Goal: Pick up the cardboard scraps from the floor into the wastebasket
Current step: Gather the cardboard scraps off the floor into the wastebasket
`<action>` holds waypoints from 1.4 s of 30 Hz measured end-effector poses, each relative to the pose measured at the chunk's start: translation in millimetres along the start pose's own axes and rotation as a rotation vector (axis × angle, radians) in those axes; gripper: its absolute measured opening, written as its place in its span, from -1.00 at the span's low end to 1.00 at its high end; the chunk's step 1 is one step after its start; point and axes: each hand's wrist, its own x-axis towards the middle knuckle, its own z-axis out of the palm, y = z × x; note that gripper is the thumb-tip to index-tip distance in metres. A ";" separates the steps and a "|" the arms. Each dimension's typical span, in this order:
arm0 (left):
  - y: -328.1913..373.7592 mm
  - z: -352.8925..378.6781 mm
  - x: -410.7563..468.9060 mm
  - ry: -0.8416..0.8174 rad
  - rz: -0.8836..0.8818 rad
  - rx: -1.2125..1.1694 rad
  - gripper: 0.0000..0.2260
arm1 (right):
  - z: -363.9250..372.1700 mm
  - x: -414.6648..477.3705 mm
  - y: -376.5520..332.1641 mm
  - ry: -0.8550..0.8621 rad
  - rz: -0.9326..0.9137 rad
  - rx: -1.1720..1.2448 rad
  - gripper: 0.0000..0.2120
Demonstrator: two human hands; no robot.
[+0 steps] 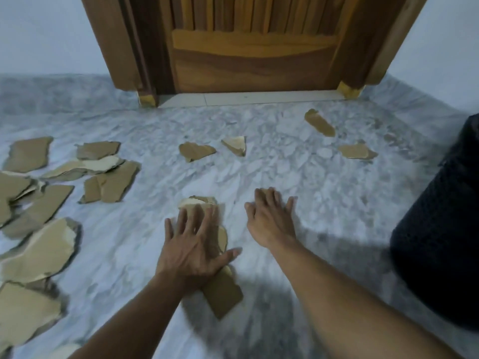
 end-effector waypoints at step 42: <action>30.3 10.0 317.0 0.064 0.113 -0.058 -0.35 | -85.6 282.3 212.4 0.184 0.825 0.182 -0.24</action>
